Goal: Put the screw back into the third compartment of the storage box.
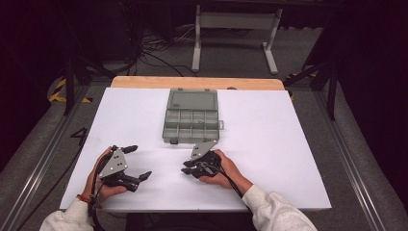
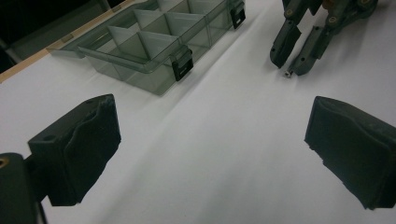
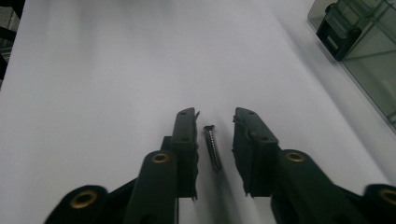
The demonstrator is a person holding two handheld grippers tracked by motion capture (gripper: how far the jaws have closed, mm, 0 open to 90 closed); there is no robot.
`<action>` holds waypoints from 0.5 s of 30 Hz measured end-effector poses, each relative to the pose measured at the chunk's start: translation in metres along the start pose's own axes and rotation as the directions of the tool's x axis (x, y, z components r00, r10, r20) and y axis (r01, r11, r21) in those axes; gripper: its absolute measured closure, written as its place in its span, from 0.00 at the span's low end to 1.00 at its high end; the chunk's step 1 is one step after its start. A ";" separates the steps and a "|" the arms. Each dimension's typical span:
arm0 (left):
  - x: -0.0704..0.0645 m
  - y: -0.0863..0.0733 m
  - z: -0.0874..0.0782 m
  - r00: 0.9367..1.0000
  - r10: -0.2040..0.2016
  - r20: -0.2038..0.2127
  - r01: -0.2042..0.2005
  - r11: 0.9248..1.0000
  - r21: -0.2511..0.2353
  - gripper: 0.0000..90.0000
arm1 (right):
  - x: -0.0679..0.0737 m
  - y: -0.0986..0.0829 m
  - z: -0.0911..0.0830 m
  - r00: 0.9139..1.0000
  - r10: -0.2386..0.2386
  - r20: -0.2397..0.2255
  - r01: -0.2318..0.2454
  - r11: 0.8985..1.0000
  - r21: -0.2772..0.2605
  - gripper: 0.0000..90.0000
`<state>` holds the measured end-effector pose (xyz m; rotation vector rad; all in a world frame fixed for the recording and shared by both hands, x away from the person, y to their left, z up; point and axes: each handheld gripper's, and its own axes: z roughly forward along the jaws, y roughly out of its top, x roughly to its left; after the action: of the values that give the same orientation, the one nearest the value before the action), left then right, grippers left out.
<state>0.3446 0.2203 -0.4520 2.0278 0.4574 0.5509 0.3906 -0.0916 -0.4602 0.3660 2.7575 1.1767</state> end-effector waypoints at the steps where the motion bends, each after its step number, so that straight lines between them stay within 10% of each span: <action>1: 0.000 0.000 0.000 1.000 0.001 0.000 -0.001 1.000 0.000 0.05 | 0.000 0.000 0.000 1.000 0.002 -0.001 -0.002 1.000 -0.002 0.88; 15: 0.000 0.000 -0.001 1.000 -0.001 0.000 0.001 1.000 -0.002 0.05 | -0.001 0.001 -0.006 1.000 -0.009 0.007 0.009 1.000 -0.025 0.98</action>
<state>0.3445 0.2213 -0.4519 2.0254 0.4577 0.5511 0.3903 -0.0954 -0.4558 0.3544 2.7327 1.2048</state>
